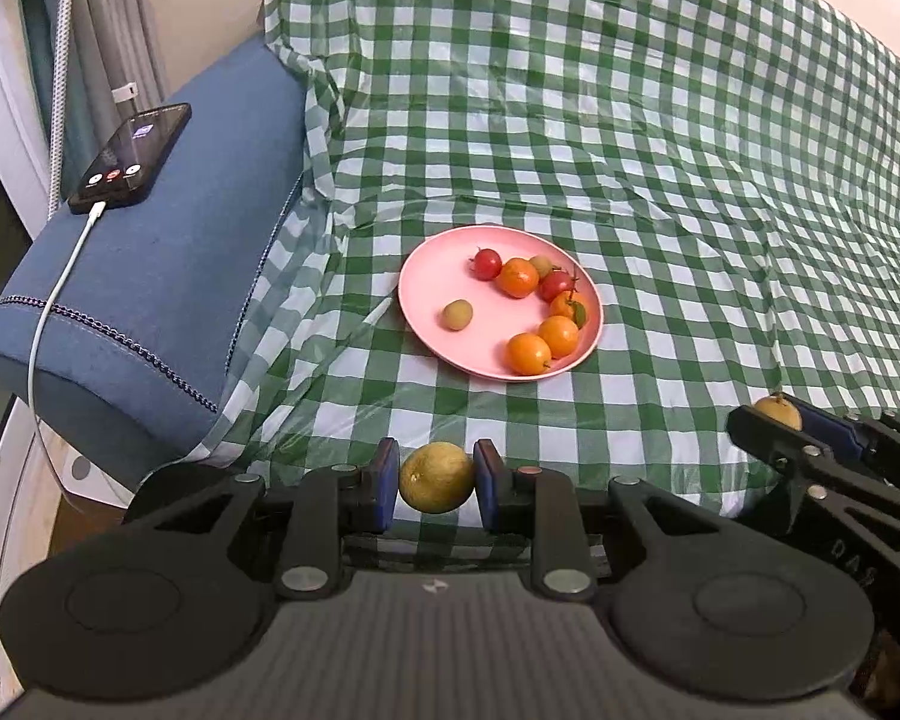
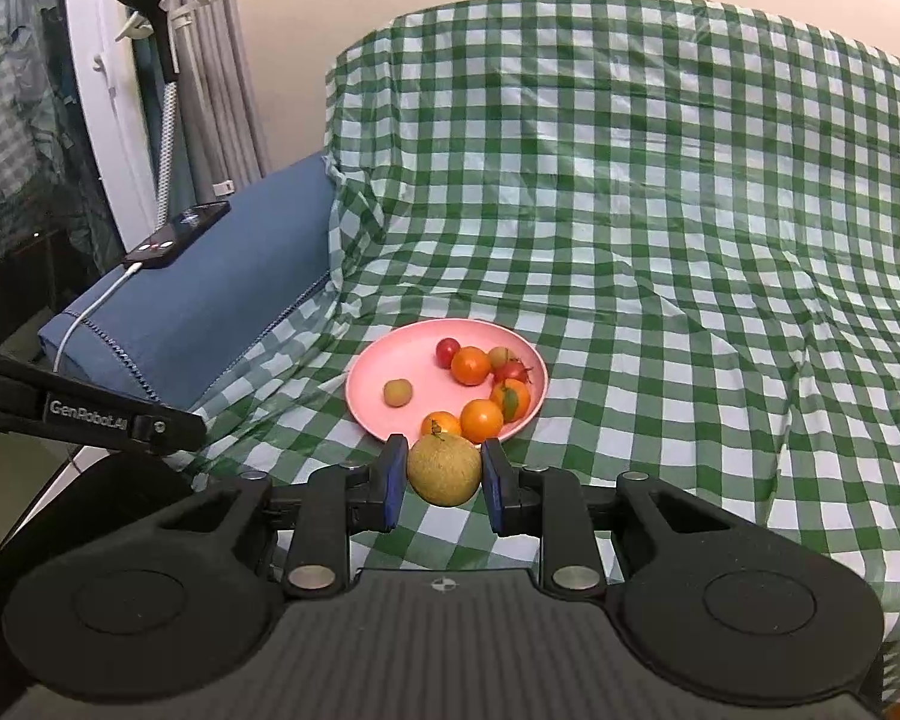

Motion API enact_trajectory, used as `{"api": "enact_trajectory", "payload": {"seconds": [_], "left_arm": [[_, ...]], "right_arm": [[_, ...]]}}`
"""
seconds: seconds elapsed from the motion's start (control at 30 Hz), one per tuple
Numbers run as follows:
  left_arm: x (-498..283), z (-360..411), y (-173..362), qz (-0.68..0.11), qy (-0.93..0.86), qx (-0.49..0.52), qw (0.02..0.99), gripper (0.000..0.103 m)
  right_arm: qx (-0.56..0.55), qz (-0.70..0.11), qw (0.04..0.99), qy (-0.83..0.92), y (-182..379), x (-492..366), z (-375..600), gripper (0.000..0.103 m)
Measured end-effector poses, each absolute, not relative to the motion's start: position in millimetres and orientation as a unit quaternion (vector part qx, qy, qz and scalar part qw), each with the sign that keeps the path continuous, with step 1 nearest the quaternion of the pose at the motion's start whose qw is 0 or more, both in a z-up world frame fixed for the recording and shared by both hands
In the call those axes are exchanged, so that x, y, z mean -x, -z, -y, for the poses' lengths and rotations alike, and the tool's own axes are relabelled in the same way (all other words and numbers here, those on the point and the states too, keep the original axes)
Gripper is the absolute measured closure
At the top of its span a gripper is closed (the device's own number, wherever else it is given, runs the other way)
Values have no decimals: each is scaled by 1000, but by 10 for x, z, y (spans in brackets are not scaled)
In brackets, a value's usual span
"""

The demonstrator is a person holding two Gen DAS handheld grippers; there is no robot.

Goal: Organize fruits
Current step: 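Carry both yellow plums over the pink plate with both tools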

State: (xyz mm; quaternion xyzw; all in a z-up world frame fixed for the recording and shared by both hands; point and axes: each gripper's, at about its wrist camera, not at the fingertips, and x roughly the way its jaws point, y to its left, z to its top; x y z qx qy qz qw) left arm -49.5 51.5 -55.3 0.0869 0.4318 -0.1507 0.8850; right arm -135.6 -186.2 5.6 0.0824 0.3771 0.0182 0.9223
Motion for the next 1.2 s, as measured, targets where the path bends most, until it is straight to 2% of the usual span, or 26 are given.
{"api": "enact_trajectory", "payload": {"seconds": [0.67, 1.2], "left_arm": [[-463, -221, 705, -442, 135, -104, 881, 74], [-1356, 190, 1124, -467, 128, -127, 866, 74]], "right_arm": [[-69, -399, 914, -24, 326, 604, 1785, 76], [-73, -420, 904, -25, 828, -232, 1746, 76]]}}
